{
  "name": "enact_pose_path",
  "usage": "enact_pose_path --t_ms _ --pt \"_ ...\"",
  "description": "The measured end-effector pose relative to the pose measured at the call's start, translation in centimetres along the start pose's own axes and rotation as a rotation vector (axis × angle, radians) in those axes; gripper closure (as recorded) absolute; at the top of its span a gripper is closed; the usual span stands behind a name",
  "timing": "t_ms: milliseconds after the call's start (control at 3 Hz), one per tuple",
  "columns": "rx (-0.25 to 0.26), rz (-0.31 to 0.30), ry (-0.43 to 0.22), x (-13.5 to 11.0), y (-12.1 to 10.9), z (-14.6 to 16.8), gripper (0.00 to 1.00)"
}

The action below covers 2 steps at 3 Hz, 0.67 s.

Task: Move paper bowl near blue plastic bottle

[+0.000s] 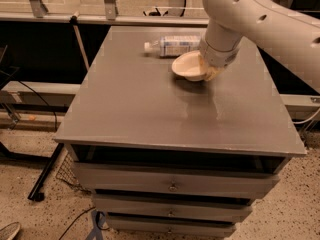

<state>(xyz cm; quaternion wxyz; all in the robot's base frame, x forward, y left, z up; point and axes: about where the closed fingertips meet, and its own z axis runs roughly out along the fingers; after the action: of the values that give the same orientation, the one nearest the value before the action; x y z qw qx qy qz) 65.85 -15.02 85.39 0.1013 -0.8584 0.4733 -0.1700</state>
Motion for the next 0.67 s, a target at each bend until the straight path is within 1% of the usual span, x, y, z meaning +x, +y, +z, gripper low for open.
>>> enact_pose_path --t_ms 667 --pt "0.033 0.052 0.038 2.6 -1.2 0.9 1.00"
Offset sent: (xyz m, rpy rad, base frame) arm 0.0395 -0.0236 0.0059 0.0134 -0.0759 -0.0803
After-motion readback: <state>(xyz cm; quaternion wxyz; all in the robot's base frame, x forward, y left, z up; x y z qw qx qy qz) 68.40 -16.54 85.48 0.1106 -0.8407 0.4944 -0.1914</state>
